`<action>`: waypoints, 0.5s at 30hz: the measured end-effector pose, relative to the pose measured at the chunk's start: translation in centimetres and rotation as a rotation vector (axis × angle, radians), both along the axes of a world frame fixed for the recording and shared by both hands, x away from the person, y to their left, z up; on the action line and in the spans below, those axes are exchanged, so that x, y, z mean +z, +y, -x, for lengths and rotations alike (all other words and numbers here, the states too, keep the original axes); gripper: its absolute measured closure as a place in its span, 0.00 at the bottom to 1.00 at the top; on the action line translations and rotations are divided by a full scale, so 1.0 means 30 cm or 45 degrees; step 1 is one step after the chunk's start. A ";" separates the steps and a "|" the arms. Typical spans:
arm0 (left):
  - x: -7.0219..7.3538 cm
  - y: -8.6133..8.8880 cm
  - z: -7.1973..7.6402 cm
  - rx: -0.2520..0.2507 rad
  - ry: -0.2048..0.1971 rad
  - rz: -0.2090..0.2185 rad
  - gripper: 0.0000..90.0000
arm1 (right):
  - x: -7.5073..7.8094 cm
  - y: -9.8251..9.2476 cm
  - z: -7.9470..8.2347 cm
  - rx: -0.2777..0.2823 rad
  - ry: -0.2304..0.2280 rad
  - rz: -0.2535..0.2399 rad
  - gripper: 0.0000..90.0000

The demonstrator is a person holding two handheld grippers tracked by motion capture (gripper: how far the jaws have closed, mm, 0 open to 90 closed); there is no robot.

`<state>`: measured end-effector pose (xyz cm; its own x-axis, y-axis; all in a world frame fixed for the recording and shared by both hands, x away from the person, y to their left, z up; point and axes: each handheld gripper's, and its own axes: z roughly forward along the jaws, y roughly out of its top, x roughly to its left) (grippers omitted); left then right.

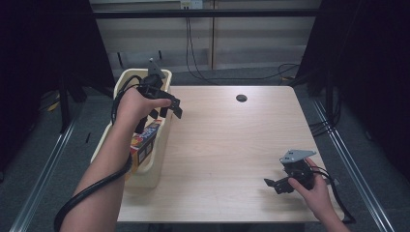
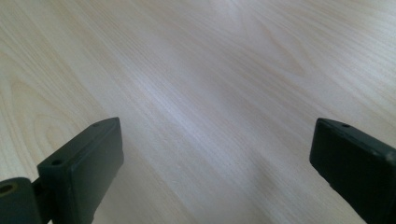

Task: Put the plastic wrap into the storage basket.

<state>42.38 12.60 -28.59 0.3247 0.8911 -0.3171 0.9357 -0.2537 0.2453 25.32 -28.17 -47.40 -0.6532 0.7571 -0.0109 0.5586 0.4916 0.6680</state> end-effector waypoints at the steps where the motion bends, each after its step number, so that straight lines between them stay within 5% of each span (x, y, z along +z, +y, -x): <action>1: -0.002 -0.005 0.000 -0.004 -0.003 0.000 0.17 | 0.001 -0.001 0.000 -0.005 -0.004 0.006 0.03; 15: -0.037 -0.097 0.004 -0.081 -0.007 0.038 0.16 | -0.002 0.009 0.003 0.002 -0.008 0.009 0.03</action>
<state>42.25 9.70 -29.71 0.3822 0.8586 -0.3417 0.9165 -0.3051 0.2585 25.23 -27.89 -47.45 -0.6541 0.7562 -0.0204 0.5537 0.4970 0.6681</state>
